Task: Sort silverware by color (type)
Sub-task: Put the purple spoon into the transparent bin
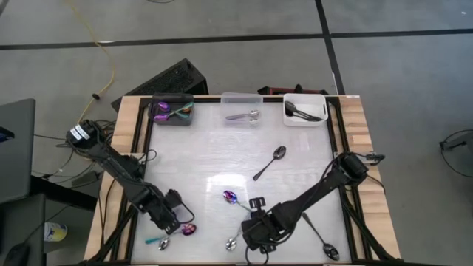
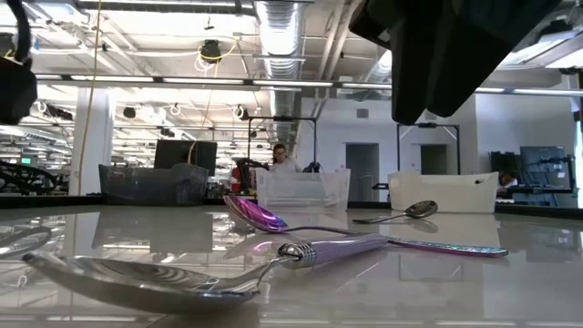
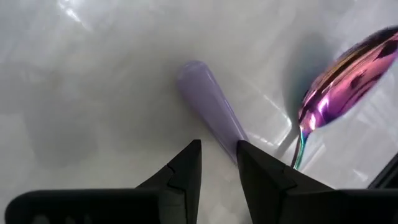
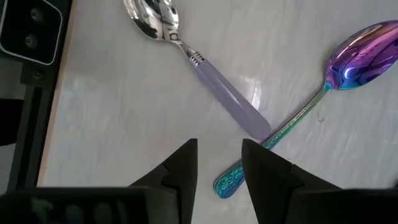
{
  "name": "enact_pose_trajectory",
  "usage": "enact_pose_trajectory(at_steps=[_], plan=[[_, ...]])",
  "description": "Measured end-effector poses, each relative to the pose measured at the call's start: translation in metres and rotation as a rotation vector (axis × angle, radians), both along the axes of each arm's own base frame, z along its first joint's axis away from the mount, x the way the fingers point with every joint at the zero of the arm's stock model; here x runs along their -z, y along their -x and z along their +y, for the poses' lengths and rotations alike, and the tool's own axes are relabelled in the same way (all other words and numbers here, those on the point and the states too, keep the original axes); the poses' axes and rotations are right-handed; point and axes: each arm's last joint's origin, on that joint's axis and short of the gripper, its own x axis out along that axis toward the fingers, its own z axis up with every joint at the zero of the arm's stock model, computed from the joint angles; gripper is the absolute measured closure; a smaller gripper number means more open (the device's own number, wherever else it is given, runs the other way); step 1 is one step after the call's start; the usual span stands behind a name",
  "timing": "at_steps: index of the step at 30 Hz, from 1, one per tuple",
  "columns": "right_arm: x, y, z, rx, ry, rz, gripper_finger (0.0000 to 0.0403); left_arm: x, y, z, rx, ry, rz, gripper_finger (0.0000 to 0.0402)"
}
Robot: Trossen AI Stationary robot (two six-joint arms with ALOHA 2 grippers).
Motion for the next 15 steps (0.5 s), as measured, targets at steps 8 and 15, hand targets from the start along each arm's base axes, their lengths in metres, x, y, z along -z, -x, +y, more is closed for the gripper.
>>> enact_pose_trajectory(at_steps=[8, 15], plan=[[0.000, 0.000, 0.000, 0.001, -0.003, -0.004, 0.0260, 0.001, -0.010, 0.021, 0.006, -0.095, 0.013, 0.0315], [0.000, 0.000, 0.000, 0.016, -0.009, -0.004, 0.0267, -0.007, -0.026, 0.053, -0.022, -0.322, -0.108, 0.0315]])
